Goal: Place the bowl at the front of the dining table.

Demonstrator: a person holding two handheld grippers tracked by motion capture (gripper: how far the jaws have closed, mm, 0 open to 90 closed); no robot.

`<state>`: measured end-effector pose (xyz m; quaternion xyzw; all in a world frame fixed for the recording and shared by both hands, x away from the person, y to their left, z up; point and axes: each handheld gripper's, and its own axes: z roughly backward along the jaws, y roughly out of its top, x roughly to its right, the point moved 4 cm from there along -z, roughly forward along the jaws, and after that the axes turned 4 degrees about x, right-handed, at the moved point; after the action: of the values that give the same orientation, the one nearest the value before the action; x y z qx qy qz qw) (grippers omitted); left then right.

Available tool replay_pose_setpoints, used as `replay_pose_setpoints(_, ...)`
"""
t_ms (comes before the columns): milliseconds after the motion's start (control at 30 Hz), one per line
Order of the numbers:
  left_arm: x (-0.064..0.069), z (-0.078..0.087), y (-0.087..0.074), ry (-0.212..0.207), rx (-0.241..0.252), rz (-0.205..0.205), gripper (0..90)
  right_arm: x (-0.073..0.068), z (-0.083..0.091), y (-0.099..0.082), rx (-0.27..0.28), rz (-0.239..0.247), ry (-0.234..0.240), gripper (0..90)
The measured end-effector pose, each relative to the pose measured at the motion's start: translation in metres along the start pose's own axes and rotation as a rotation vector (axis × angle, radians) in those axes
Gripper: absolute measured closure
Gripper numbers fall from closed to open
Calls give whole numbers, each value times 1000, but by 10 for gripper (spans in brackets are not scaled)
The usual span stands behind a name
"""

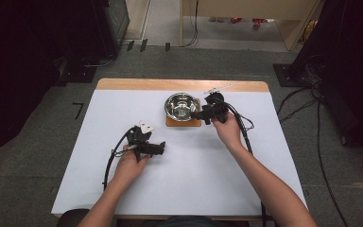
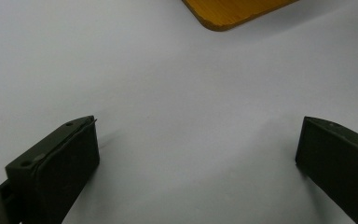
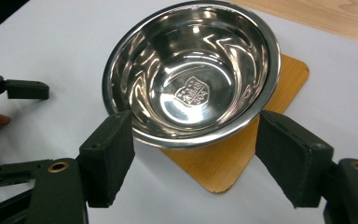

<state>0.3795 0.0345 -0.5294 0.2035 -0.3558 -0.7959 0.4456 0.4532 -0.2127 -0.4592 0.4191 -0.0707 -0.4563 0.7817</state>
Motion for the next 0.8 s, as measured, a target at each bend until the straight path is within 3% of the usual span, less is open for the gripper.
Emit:
replay_pose_setpoints(267, 0, 0, 0, 0, 0, -1, 0, -1, 2, -12, -6, -17, 17, 279)
replay_pose_setpoints(800, 0, 0, 0, 0, 0, -1, 0, -3, 5, -36, -11, 2, 20, 279)
